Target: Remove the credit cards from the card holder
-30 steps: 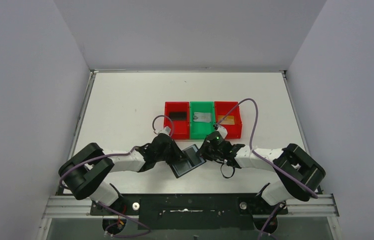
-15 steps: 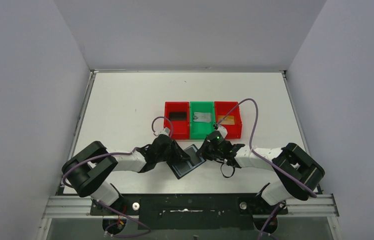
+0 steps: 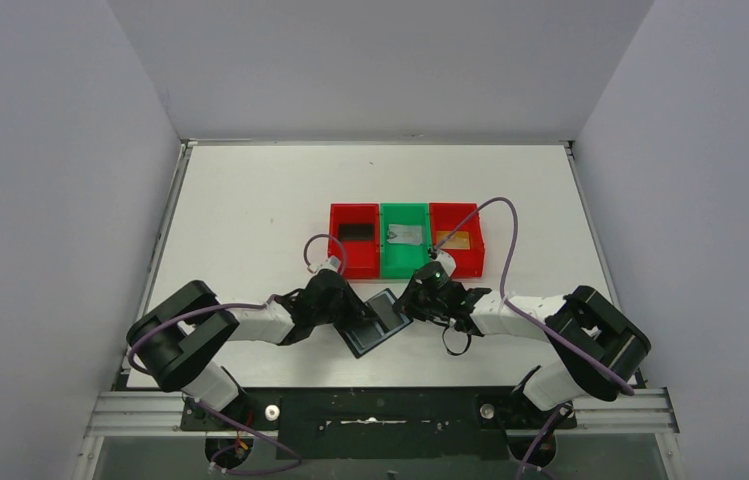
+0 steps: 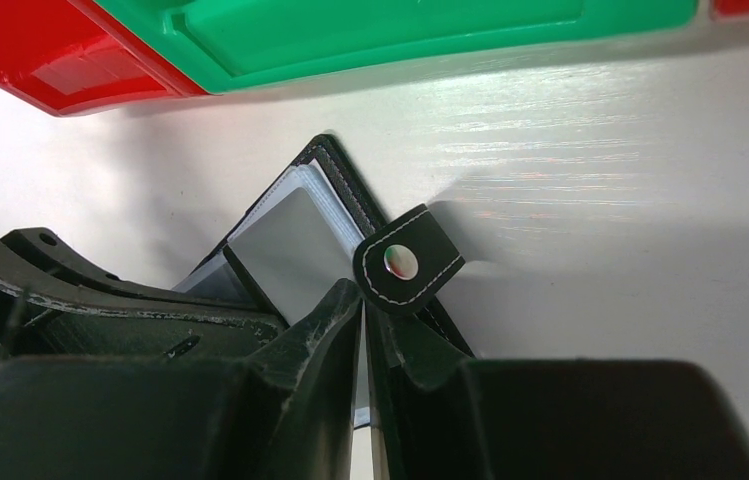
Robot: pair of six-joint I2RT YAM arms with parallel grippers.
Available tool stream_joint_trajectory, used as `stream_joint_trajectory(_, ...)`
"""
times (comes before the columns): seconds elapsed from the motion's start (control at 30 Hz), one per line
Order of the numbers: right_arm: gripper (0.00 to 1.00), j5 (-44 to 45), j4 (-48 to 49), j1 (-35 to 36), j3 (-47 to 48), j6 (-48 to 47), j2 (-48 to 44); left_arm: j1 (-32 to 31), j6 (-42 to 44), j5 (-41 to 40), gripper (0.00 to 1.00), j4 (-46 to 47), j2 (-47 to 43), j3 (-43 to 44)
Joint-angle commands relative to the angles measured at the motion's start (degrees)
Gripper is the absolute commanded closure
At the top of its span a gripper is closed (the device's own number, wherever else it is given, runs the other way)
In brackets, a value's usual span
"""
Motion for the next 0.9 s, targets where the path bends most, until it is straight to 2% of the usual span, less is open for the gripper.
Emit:
stream_joint_trajectory(0.0, 0.88, 2.3, -6.0, -0.4, -2.3, -0.4, 2.0, -0.6, 2.8, -0.8, 1.0, -0.9, -1.1, 2.6)
stream_joint_trajectory(0.47, 0.85, 4.2, -6.7, -0.5, -2.4, 0.4, 0.2, -0.1, 5.3, 3.8, 1.0, -5.0, -10.3, -0.4)
stream_joint_trajectory(0.87, 0.82, 2.9, -5.5, -0.4, -2.5, -0.5, -0.3, -0.1, 4.5, 2.2, 1.0, -9.6, -13.4, -3.8)
